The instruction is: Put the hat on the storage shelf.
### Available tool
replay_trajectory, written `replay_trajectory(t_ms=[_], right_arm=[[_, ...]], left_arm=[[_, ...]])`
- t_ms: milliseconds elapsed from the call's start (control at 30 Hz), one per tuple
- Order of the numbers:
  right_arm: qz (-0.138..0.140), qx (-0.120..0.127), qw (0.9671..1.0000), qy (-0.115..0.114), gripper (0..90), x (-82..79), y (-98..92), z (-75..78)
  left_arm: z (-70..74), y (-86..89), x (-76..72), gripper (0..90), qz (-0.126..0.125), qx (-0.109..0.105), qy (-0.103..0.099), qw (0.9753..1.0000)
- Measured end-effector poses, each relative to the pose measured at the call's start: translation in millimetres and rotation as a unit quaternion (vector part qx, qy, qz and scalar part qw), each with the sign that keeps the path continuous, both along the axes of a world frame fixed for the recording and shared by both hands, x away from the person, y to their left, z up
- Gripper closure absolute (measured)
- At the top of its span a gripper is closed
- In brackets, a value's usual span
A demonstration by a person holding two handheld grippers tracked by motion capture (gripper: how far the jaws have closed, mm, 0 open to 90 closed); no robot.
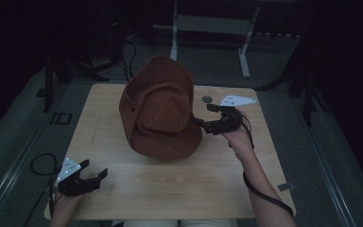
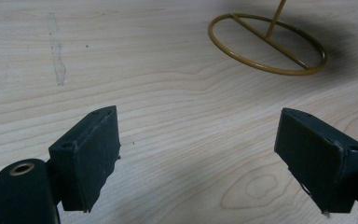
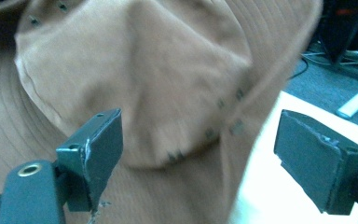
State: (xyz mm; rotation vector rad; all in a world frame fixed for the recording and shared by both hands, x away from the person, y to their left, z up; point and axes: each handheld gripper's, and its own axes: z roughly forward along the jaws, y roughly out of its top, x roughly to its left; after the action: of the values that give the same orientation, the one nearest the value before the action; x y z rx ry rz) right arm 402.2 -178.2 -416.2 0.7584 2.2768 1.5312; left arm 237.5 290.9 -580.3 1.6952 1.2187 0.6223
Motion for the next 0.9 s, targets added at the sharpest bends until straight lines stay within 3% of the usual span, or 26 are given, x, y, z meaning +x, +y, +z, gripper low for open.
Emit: replay_trajectory(t_ms=[233, 567, 633, 733, 900], right_arm=[[-0.017, 0.004, 0.9998, 0.007, 16.2, -6.3, -25.2, -21.3], [-0.042, -0.022, 0.9988, 0.015, 16.7, -25.8, -61.1, -68.5], [-0.045, -0.024, 0.9986, 0.015, 16.7, -27.7, -63.5, -71.6], [-0.062, -0.025, 0.9974, 0.026, 16.7, -34.8, -77.2, -86.1], [-0.073, -0.029, 0.9961, 0.04, 17.4, -42.2, -89.4, -97.6]], left_arm=[[-0.7, -0.7, 0.0, 15.0, 0.002, 0.004, -0.002, 1.0], [-1.2, -0.5, 0.4, 15.0, 0.002, 0.004, 0.0, 1.0], [-1.3, -0.6, 0.4, 15.0, 0.002, 0.005, 0.0, 1.0], [-0.6, -1.1, 0.4, 15.0, 0.002, 0.005, -0.001, 1.0], [-0.6, -1.5, 0.5, 15.0, 0.002, 0.006, -0.001, 1.0]])
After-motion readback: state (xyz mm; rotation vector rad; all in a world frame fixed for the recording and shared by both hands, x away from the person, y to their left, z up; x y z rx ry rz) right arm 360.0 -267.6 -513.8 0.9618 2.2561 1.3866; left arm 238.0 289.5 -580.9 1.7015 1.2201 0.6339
